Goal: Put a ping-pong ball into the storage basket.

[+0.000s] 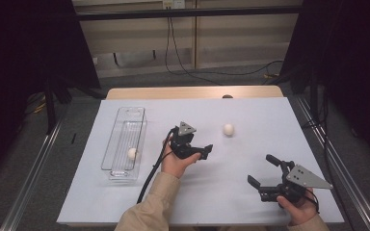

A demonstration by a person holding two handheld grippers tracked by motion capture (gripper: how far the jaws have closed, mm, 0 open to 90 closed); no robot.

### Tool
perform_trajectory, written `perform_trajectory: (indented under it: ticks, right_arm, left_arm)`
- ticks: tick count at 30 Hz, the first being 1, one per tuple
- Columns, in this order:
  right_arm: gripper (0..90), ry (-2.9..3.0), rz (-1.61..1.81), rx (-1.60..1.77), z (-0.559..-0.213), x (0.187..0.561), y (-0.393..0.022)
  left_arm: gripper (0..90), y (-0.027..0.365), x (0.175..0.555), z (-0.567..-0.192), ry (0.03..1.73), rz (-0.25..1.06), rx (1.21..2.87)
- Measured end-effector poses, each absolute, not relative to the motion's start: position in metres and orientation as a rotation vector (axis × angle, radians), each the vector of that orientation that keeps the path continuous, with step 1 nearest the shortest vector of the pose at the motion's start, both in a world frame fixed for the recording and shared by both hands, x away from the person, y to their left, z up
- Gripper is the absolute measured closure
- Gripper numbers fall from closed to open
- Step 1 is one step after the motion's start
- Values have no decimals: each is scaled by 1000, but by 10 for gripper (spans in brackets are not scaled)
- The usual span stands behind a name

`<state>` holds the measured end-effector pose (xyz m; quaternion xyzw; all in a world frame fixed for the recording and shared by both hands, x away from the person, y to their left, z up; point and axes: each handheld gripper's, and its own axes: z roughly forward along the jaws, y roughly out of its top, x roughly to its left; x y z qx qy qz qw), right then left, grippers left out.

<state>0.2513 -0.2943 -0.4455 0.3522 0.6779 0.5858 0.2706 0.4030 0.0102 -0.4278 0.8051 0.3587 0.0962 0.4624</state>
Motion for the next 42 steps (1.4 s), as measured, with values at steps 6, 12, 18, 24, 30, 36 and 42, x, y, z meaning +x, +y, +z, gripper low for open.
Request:
perform_trajectory:
  ticks: [6, 12, 18, 24, 30, 36, 42]
  right_arm:
    - [29, 1826, 1578, 951, -446, 251, -294]
    - [30, 1826, 1581, 950, -446, 251, -294]
    - [29, 1827, 1581, 951, -446, 251, -294]
    - [29, 1827, 1581, 949, -446, 252, -294]
    - [30, 1828, 1580, 949, -446, 252, -294]
    - [29, 1830, 1580, 948, -446, 252, -294]
    - [29, 1827, 1582, 950, -446, 252, -293]
  left_arm:
    - [106, 8, 404, -430, 886, 232, 1976]
    - [107, 6, 405, -431, 887, 230, 1976]
    - [107, 4, 405, -429, 883, 230, 1970]
    - [107, 2, 407, -428, 882, 235, 1973]
    - [107, -1, 409, -429, 886, 234, 1971]
    - [107, -5, 410, -429, 882, 235, 1971]
    - [107, -10, 413, -428, 874, 233, 1976]
